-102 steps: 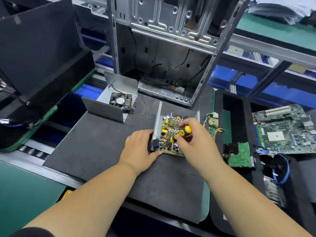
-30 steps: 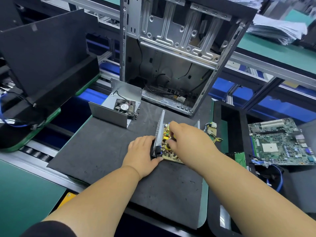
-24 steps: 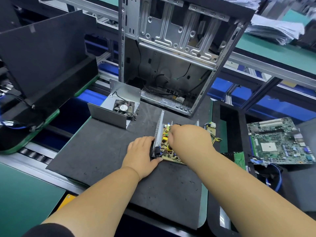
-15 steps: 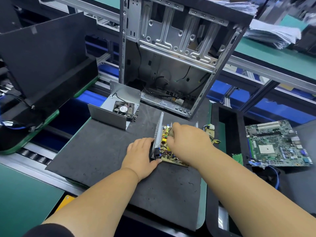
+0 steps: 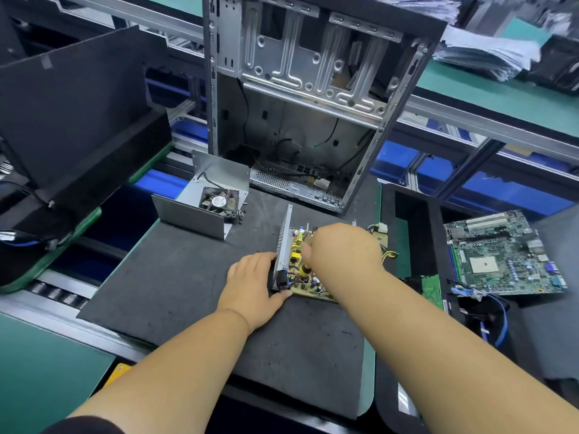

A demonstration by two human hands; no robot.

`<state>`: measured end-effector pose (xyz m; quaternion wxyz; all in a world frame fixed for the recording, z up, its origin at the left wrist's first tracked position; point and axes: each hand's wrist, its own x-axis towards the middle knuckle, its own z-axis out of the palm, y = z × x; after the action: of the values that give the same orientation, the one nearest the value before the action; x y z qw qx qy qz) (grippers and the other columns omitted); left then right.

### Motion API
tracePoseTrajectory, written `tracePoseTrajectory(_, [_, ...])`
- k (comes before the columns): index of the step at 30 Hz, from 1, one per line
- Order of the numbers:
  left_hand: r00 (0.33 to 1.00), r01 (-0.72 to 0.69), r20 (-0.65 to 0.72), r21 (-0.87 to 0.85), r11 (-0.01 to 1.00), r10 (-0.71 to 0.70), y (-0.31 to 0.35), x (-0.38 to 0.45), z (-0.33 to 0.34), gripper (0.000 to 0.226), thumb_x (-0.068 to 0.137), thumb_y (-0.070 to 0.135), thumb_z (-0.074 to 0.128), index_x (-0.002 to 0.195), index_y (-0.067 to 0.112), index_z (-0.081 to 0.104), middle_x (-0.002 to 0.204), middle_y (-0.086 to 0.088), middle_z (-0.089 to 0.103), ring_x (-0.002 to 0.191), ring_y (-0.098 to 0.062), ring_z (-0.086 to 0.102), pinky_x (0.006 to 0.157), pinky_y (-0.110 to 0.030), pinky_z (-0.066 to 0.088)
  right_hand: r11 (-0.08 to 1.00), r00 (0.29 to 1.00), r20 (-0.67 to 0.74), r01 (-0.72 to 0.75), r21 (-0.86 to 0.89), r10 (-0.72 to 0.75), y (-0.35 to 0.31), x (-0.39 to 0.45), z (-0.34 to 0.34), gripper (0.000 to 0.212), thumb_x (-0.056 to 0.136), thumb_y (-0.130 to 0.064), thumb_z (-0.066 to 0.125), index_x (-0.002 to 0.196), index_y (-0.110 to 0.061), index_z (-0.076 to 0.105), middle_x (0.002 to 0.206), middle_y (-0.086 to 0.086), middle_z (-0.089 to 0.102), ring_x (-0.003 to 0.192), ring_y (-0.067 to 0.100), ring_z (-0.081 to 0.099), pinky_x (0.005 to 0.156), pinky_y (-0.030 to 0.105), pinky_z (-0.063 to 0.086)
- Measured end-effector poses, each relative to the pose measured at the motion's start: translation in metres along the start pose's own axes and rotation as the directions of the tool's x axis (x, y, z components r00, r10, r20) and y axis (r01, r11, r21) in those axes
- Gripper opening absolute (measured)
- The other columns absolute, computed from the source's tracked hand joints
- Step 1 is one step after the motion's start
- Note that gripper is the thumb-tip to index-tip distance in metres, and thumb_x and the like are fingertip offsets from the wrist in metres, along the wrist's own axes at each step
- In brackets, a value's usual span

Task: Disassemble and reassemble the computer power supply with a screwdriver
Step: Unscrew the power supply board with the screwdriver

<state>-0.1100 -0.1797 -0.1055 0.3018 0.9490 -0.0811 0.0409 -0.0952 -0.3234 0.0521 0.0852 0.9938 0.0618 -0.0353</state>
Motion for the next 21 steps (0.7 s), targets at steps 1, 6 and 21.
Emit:
tracePoseTrajectory(1, [1.000, 0.000, 0.001, 0.002, 1.000, 0.000, 0.000, 0.000, 0.000, 0.063, 0.074, 0.057, 0.068, 0.128, 0.034, 0.045, 0.118, 0.013, 0.051, 0.117, -0.014, 0.044, 0.102, -0.032, 0.030, 1.000, 1.000, -0.002, -0.020, -0.022, 0.020, 0.000, -0.001, 0.001, 0.042, 0.096, -0.021, 0.044, 0.055, -0.017, 0.037, 0.057, 0.000, 0.037, 0.048, 0.017, 0.032, 0.046, 0.021, 0.027])
tracePoseTrajectory(6, [1.000, 0.002, 0.003, 0.011, 1.000, -0.002, 0.000, 0.000, 0.001, 0.063, 0.075, 0.057, 0.068, 0.128, 0.032, 0.045, 0.117, 0.013, 0.051, 0.117, -0.015, 0.043, 0.102, -0.032, 0.030, 0.992, 0.998, -0.022, 0.061, 0.111, -0.059, 0.000, -0.010, 0.002, 0.024, 0.097, -0.032, 0.039, 0.079, -0.017, 0.042, 0.065, -0.004, 0.035, 0.064, 0.025, 0.042, 0.047, 0.027, 0.018])
tracePoseTrajectory(21, [1.000, 0.002, 0.006, 0.015, 1.000, -0.002, 0.002, 0.000, -0.001, 0.058, 0.076, 0.056, 0.068, 0.124, 0.032, 0.045, 0.112, 0.013, 0.050, 0.114, -0.015, 0.043, 0.100, -0.031, 0.029, 0.997, 0.992, -0.112, 0.058, 0.045, -0.053, -0.012, -0.014, 0.009, 0.041, 0.100, -0.034, 0.023, 0.066, -0.014, 0.034, 0.061, -0.001, 0.034, 0.056, 0.023, 0.037, 0.047, 0.025, 0.018])
